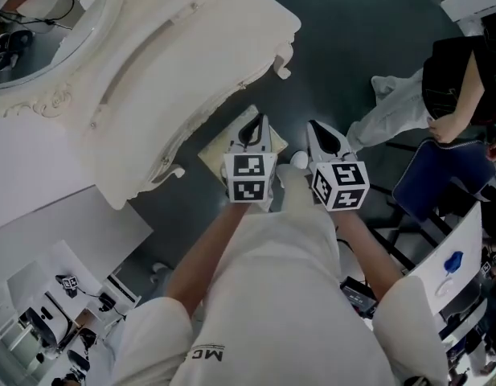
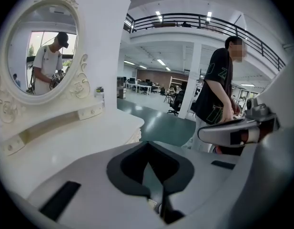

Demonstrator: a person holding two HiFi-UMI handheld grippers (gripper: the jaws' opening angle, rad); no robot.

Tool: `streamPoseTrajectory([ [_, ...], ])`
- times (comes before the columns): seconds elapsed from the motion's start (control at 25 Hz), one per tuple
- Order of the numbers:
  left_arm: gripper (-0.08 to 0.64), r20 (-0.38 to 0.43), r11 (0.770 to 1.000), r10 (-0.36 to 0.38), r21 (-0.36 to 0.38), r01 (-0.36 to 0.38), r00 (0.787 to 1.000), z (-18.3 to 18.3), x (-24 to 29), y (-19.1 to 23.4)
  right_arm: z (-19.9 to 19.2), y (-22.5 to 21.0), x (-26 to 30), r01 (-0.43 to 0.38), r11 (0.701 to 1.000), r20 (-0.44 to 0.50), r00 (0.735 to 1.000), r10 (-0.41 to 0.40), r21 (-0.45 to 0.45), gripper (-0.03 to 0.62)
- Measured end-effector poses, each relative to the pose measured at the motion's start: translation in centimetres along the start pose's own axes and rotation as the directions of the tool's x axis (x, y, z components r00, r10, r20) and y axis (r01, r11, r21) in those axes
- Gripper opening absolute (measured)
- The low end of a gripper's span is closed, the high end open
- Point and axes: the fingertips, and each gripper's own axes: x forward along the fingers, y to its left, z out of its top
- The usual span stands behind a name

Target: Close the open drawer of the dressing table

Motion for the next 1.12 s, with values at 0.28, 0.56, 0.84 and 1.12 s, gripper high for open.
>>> streamPoseTrajectory([
  [0.28,0.009,0.031,0.999,-0.034,0.028,0.033,0.999,0.8,-2.5,-0.3,0.6,2.0,-1.5,-0.004,1.0,0.022,1.0,0.004,-0.028,0.002],
  [0.56,0.009,0.049,0.995,-0.095,0.031,0.094,0.994,0.9,-5.7,-1.0,2.1,4.3,-3.7,-0.012,0.999,0.058,0.998,0.014,-0.032,0.002],
  [0.84,0.009,0.07,0.98,-0.198,0.043,0.195,0.978,1.2,-8.7,-3.8,2.6,5.4,-5.9,-0.01,1.0,0.086,0.996,0.01,-0.007,0.002],
  [1.12,0.009,0.109,0.961,-0.265,0.109,0.254,0.958,2.5,-10.8,-5.6,2.9,6.7,-7.4,-0.03,0.999,0.097,0.995,0.034,-0.041,0.002],
])
